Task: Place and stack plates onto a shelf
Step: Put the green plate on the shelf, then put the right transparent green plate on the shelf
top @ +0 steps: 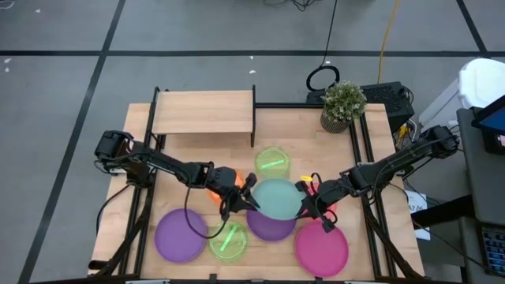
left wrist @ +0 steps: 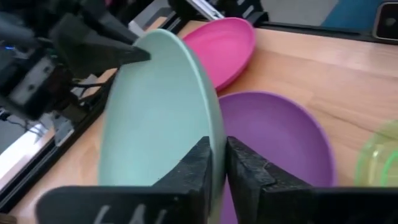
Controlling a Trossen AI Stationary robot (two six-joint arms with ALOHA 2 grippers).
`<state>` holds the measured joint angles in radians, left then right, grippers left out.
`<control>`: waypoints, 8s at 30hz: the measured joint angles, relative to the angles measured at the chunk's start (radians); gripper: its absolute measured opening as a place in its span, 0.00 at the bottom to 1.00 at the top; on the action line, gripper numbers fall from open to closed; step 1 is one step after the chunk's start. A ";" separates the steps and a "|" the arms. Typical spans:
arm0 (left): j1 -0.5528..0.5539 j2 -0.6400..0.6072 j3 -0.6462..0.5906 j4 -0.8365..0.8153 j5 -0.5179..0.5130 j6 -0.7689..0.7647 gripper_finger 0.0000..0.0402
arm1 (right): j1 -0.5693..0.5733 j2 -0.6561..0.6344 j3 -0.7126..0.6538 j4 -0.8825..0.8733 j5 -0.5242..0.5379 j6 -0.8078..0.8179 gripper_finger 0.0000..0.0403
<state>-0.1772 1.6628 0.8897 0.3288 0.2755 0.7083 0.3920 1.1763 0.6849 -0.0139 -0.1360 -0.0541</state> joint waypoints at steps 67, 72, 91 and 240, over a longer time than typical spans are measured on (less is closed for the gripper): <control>-0.007 -0.244 0.366 -0.804 -0.507 -0.028 0.03 | 0.003 -0.500 -0.054 -0.255 0.582 0.263 0.38; 0.047 -0.266 0.364 -0.855 -0.522 -0.023 0.03 | 0.003 -0.502 -0.070 -0.242 0.582 0.273 0.38; 0.265 -0.319 0.366 -1.000 -0.635 -0.110 0.03 | 0.002 -0.504 -0.110 -0.245 0.581 0.269 0.38; -0.037 -0.567 0.049 -0.953 -0.796 -0.847 0.46 | -0.426 0.360 -0.108 0.135 0.258 -0.438 0.22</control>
<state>-0.2146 1.0958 0.9390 -0.6244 -0.5209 -0.1386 -0.0341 1.5360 0.5770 0.1211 0.1223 -0.4923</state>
